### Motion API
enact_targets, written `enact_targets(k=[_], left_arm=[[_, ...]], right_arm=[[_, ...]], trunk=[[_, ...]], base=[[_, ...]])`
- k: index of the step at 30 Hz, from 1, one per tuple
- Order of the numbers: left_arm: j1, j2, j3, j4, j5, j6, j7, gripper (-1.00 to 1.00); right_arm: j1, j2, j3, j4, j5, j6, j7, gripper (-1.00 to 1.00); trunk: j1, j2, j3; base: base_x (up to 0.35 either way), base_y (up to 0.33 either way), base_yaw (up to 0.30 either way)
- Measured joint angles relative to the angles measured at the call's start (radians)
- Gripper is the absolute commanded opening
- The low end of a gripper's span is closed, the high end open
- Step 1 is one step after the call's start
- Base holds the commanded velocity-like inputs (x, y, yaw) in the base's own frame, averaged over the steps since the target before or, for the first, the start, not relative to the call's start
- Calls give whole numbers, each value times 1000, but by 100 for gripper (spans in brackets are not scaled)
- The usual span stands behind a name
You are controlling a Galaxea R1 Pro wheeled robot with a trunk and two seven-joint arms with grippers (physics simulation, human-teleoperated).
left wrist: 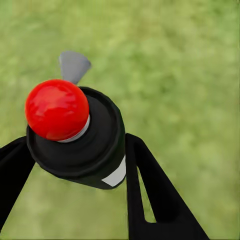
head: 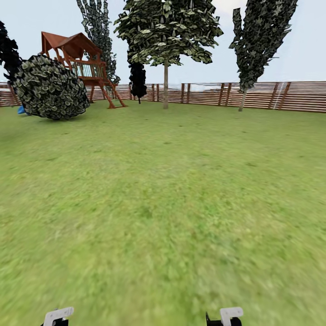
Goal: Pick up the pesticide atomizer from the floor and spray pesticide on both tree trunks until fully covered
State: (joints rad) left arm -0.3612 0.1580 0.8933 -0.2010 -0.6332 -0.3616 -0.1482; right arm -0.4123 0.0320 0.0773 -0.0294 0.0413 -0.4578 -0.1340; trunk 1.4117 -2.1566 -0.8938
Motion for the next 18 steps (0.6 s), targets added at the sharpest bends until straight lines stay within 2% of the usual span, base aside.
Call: enact_targets(k=[9, 12, 18], left_arm=[[0, 3, 0, 0, 1, -1, 0, -100], [0, 4, 0, 0, 14, -1, -1, -100], [0, -7, -7, 11, 19, -3, -3, -100]], right_arm=[[0, -1, -1, 0, 0, 2, 0, 100], [0, -2, 0, 1, 0, 1, 0, 100], [0, -2, -1, 0, 0, 2, 0, 100]], trunk=[[0, 0, 0], [0, 0, 0], [0, 0, 0]], base=[[339, 0, 0], [339, 0, 0], [339, 0, 0]])
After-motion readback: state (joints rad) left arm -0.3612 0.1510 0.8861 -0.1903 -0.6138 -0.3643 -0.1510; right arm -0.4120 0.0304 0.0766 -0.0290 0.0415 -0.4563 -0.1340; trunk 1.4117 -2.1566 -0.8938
